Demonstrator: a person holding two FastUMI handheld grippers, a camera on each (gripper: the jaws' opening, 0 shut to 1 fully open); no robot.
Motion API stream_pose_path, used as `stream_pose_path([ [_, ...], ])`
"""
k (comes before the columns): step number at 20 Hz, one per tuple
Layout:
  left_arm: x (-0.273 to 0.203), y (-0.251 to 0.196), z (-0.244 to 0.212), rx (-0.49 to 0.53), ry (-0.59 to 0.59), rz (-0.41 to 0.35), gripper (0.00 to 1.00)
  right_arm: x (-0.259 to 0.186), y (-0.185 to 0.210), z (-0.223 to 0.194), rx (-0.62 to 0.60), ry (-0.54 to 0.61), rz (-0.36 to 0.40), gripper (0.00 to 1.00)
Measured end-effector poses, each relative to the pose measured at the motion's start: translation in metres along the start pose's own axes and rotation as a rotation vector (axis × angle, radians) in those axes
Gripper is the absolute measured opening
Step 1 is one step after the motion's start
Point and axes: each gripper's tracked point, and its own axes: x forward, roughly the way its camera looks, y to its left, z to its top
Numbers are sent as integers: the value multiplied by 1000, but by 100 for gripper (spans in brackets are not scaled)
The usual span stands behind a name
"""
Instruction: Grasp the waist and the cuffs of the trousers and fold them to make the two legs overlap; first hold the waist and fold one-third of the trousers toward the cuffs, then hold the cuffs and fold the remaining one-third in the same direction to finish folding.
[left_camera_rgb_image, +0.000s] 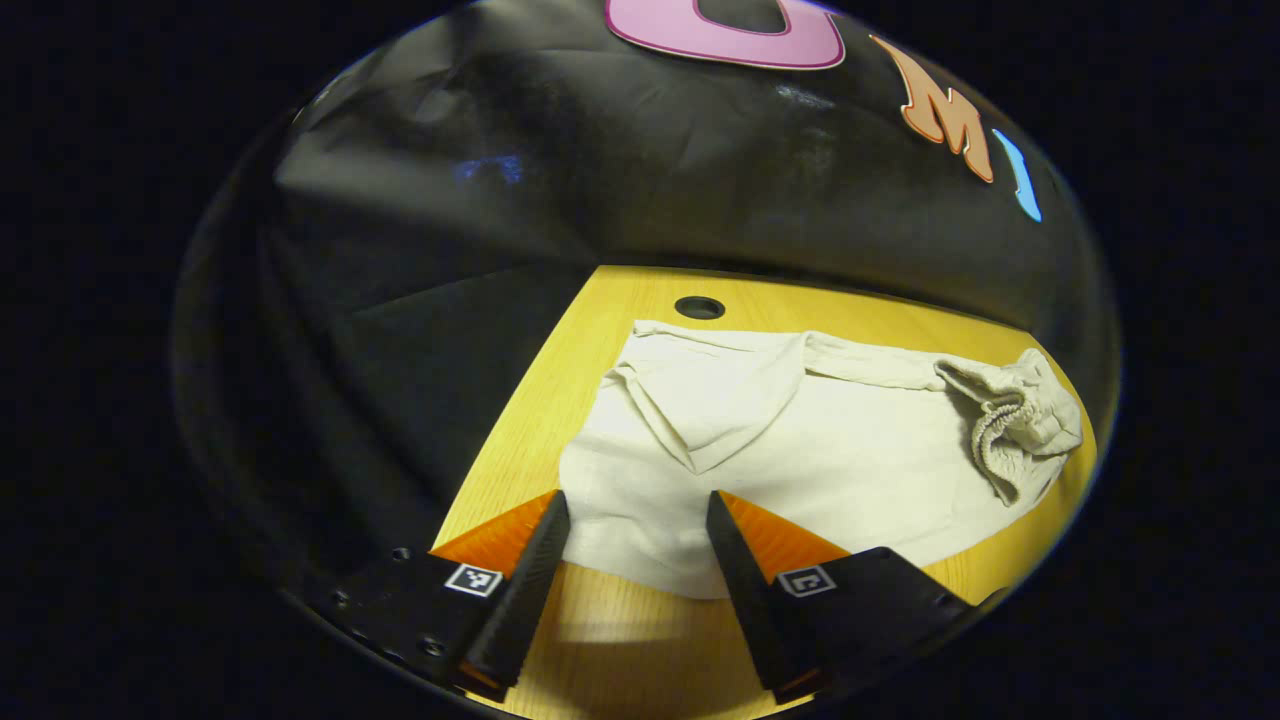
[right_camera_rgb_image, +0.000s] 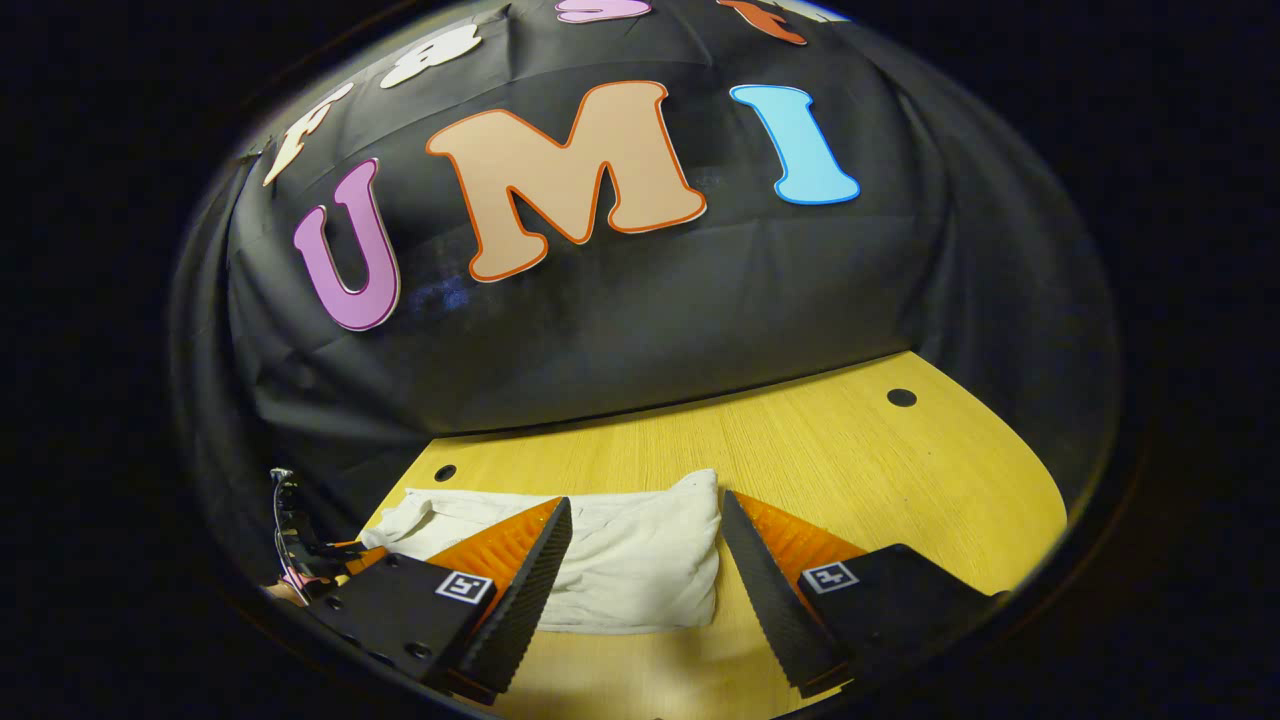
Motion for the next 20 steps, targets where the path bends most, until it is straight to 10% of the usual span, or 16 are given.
stream_pose_path([
  [9, 4, -20, 9, -77, -33, -79, 1, -12, -17, -7, -42, 21, -8, 97],
  [20, -28, -66, 48, -313, -41, -132, 0, -14, -42, -8, -36, 33, 8, 92],
])
